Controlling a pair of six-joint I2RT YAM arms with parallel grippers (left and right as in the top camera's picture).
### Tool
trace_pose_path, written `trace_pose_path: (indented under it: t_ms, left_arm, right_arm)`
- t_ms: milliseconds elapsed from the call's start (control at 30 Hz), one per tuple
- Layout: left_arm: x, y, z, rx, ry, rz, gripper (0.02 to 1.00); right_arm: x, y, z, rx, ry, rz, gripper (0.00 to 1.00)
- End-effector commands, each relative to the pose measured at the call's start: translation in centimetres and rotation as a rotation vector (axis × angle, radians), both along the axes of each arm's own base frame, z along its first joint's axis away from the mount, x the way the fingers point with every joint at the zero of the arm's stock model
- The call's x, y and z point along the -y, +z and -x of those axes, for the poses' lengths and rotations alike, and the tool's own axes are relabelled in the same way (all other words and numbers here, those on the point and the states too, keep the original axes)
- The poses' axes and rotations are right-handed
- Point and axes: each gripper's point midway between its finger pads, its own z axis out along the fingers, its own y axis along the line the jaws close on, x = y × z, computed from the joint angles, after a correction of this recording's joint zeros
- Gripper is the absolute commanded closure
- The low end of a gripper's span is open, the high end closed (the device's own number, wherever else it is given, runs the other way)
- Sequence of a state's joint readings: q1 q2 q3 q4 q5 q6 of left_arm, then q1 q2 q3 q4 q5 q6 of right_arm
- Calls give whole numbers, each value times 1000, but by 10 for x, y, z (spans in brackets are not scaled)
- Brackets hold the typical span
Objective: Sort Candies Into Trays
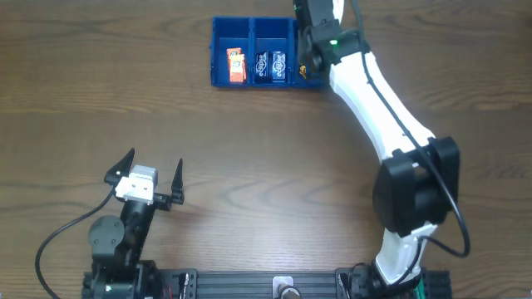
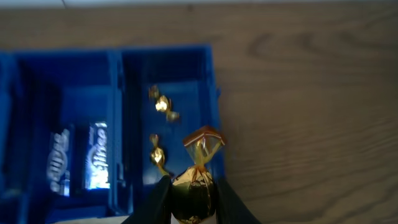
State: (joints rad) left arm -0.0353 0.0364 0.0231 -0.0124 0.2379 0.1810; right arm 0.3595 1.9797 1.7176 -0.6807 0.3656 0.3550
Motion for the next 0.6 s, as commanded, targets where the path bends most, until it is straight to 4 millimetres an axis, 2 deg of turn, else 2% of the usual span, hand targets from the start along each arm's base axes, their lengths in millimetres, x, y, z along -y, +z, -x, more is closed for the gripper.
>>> trace_pose_path:
  t_ms: [33, 600]
  left_arm:
    - [3, -17, 2, -52, -19, -5, 20]
    - [3, -17, 2, -52, -19, -5, 20]
  right_arm:
    - [14, -22, -7, -40, -20, 20, 812]
    - [6, -46, -13, -66, -3, 4, 809]
